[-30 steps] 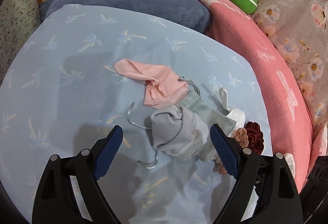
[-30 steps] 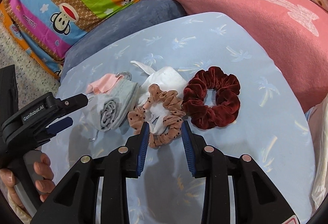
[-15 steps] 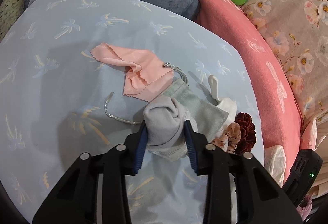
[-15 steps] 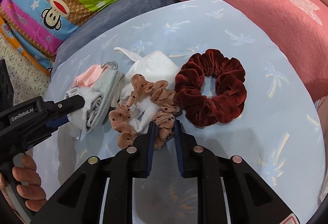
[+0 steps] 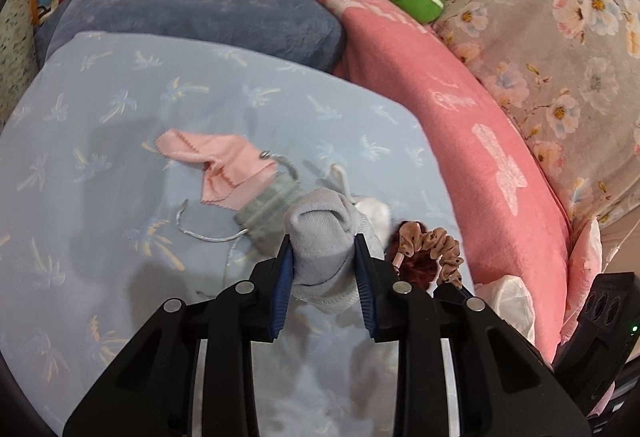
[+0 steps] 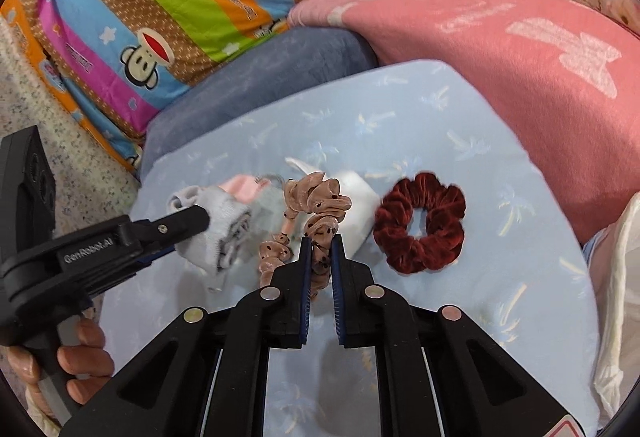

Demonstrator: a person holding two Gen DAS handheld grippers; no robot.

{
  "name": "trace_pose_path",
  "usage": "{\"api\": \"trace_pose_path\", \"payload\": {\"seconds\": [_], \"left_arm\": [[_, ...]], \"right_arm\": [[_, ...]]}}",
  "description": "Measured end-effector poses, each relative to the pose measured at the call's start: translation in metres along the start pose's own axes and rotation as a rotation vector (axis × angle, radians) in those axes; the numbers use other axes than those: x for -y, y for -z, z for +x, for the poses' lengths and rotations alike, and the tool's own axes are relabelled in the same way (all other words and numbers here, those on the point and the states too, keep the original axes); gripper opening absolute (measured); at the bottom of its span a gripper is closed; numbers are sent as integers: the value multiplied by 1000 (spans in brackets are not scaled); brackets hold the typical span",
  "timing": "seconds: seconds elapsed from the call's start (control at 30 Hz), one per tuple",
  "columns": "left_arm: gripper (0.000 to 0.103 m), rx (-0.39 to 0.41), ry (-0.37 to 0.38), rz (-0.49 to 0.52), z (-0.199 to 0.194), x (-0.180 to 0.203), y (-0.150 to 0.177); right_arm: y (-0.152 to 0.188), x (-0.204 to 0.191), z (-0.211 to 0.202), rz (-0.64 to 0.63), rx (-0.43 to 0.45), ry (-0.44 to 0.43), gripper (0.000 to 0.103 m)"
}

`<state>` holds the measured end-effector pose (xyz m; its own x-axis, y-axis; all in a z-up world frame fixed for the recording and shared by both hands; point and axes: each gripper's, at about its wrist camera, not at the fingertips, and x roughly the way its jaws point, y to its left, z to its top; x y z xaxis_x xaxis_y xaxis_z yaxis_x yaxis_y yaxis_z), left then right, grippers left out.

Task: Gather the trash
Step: 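Grasp the grey sock with the left tool while the right tool grasps the brown scrunchie, then carry the grey sock and brown scrunchie over the bin and open both tools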

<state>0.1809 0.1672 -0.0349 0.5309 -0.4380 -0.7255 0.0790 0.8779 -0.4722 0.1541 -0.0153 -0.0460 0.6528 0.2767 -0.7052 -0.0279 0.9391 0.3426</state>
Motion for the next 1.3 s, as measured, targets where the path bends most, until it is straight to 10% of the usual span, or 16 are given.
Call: {"api": "trace_pose_path", "payload": {"seconds": [0.57, 1.3], "left_arm": [[28, 105, 114, 190, -40, 109, 7], [29, 5, 216, 458, -17, 242, 68]], "right_arm": [[-30, 35, -141, 33, 250, -8, 9], [5, 181, -241, 249, 388, 157, 9]]}}
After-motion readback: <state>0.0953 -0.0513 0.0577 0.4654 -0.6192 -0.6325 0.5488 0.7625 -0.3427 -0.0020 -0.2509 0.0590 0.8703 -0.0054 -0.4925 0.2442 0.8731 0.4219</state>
